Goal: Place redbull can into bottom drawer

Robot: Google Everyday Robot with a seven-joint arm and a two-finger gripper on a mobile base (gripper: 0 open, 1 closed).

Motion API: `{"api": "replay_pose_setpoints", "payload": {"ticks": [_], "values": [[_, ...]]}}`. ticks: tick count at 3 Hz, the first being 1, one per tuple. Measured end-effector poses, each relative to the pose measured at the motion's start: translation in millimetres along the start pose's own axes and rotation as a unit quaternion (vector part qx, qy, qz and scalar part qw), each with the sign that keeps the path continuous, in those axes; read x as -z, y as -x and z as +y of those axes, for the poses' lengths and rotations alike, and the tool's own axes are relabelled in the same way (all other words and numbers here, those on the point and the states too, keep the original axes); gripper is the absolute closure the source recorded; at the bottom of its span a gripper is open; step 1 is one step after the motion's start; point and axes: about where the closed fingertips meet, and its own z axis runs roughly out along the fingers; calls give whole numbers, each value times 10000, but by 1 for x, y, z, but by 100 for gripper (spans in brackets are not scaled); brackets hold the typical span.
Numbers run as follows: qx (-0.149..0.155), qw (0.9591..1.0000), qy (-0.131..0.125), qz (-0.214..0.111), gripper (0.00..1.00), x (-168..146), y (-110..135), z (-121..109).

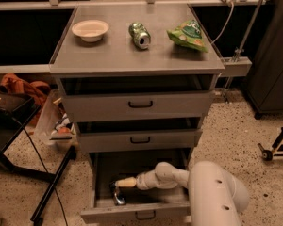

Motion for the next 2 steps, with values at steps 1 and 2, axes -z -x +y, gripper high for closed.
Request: {"api": "replay_pose_setpoints", "payload": {"ticks": [1, 2], "values": [[0, 10000, 0, 0, 0, 2, 1, 3], [-108, 9998, -95, -127, 0, 27, -6, 5]]}}
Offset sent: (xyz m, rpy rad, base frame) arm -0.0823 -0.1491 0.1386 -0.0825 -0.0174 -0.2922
